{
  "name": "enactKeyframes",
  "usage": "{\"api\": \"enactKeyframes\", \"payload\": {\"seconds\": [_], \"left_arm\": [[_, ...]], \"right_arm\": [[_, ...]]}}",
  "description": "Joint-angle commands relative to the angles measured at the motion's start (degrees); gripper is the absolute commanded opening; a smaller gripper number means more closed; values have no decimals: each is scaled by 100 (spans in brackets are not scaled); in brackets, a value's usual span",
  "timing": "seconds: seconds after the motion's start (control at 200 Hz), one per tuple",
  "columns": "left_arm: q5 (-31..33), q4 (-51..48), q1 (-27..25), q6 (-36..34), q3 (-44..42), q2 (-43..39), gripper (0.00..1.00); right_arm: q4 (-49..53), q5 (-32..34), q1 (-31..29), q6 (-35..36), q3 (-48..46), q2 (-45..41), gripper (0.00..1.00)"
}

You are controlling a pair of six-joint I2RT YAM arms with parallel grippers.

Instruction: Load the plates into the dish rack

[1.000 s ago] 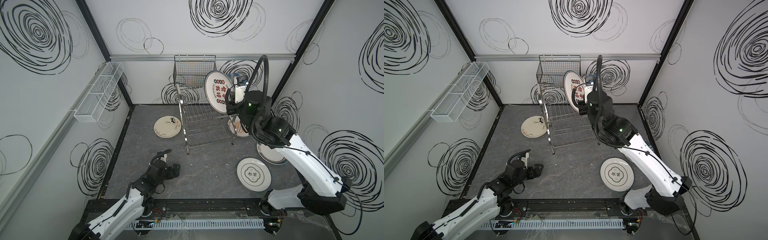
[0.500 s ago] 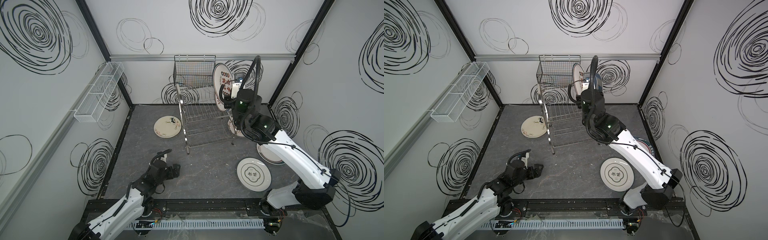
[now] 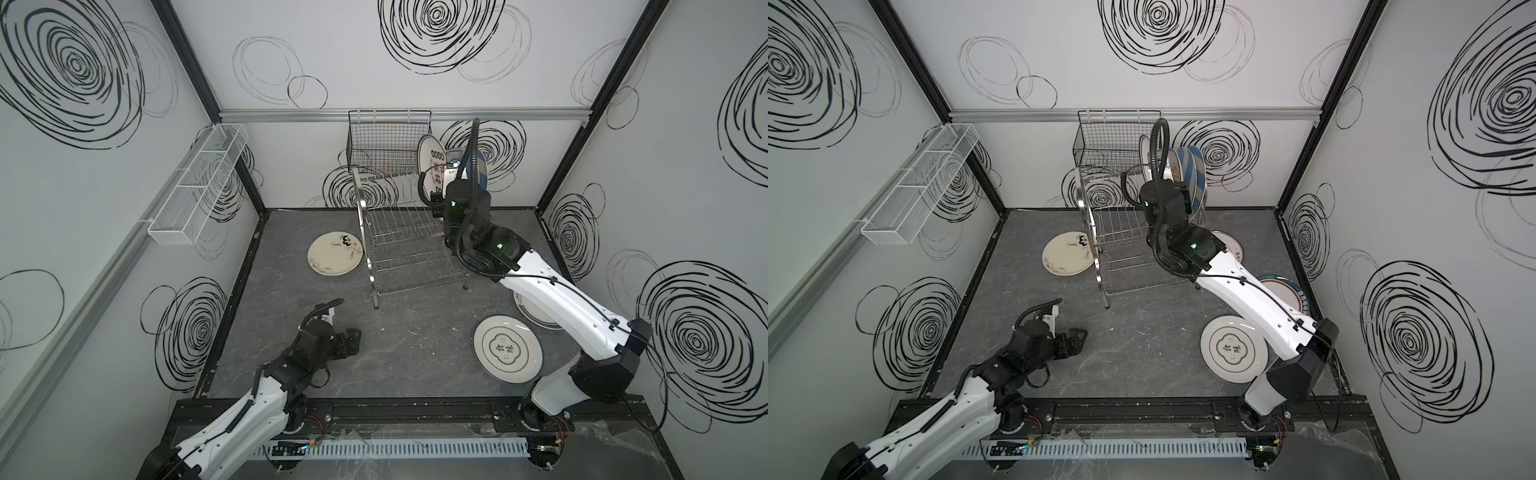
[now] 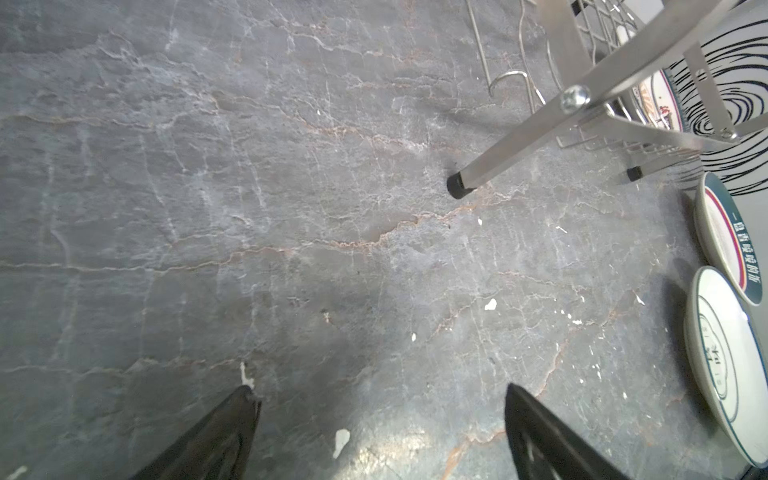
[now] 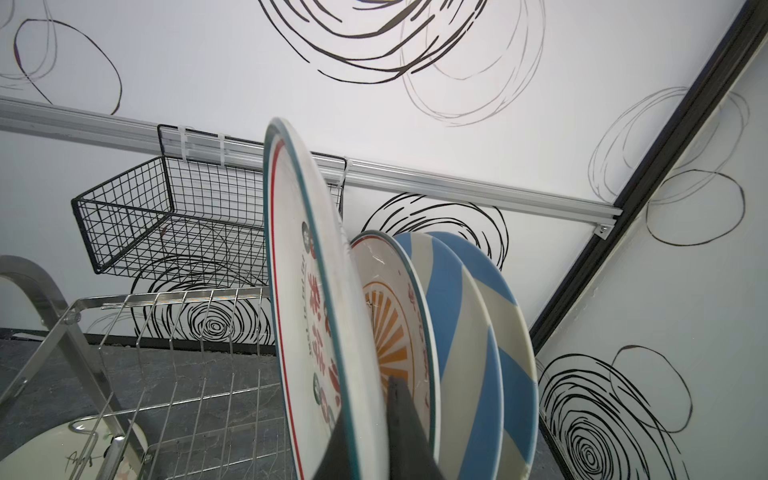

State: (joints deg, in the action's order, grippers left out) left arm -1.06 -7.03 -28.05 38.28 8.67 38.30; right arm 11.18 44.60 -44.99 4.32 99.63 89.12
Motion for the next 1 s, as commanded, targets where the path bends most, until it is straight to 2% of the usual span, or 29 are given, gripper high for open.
{"api": "enactKeyframes", "payload": {"seconds": [0.0, 0.99], "left_arm": [[-26, 194, 15, -93, -21, 2, 96], [-17, 194, 2, -92, -31, -31, 96]], "right_arm": [[-461, 158, 41, 1, 65, 79, 0], [-247, -227, 344, -455, -183, 229, 0]]}}
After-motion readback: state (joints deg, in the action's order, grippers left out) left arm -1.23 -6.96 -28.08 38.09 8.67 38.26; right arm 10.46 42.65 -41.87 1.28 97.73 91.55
